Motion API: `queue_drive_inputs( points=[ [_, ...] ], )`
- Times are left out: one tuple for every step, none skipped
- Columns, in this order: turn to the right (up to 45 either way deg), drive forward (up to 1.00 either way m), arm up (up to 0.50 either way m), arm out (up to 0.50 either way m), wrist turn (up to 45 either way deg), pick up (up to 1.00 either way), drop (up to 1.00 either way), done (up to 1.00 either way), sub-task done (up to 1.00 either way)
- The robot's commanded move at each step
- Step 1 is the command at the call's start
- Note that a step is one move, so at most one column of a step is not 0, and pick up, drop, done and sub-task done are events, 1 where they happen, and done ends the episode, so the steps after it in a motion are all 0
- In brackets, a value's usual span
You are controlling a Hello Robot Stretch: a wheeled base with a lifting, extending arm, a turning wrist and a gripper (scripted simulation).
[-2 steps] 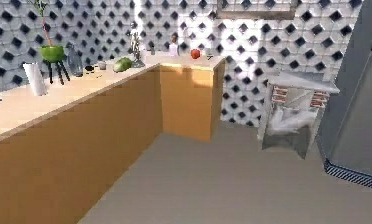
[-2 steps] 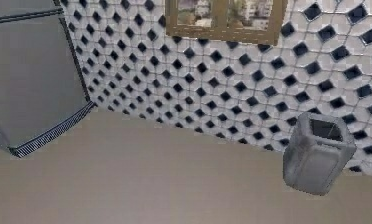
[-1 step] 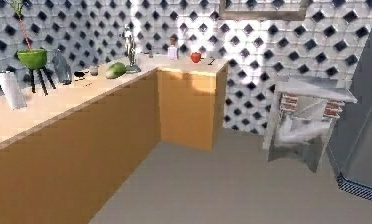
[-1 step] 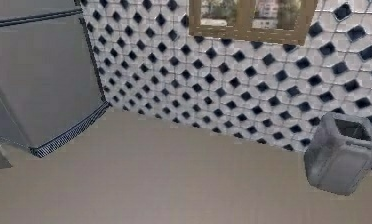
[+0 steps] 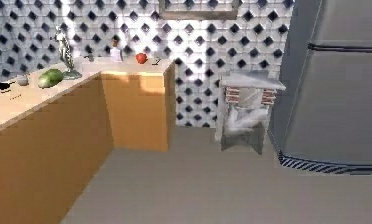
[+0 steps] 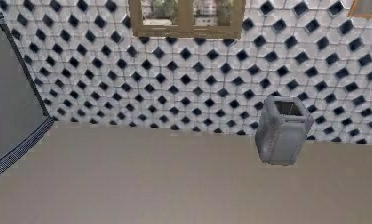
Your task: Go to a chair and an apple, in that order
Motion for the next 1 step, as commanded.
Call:
queue_drive_inputs(
  points=[
    [0.0,1.0,0.0,0.0,0.0,0.0,0.0,0.0,0.0]
  ],
)
